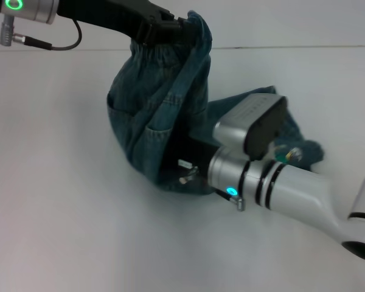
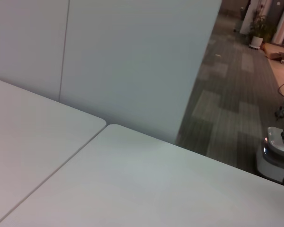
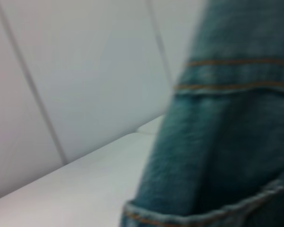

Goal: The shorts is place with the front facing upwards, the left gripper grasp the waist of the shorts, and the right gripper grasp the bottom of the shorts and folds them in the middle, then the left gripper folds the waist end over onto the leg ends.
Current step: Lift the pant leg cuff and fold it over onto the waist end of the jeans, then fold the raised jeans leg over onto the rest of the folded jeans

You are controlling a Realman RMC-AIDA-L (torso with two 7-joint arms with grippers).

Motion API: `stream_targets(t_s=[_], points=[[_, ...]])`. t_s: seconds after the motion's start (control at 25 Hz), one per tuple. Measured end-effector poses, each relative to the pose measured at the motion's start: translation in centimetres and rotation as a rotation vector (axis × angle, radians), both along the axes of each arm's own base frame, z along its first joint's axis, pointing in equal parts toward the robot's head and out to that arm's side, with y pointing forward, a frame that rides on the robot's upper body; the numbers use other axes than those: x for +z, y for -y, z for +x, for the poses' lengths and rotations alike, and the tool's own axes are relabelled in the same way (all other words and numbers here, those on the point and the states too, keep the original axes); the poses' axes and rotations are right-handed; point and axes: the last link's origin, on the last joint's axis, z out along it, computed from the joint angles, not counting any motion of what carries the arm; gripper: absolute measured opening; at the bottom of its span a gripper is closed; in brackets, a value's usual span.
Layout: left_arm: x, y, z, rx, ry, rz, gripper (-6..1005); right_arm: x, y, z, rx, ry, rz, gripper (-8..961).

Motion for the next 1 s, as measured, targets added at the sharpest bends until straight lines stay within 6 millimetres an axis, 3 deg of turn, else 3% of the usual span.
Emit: stream_targets(t_s=[0.24,0.4,0.76,1.0], points=[[-0.2,-0.1,0.1,0.000,0.000,0.004,60,-1.1,-0.2,-2.6,0.068,0.032,-0.074,8],[-0.3,-0.3,-0.3,0.017,-0.005,0.020,60,-1.0,-0.7,-2.6,0.052,0.051,-0.075,8],[-0.5,-0.5,-1.6,0.054,-0.006,0.030,61,1.4,-1.7,3.2,-0.051,0.114,-0.051,8],[-0.7,-0.5,-1.8,0.054,-0.010,0.031,58,3.3,-1.8,5.8,-0.061,0.124,-0.053,8]])
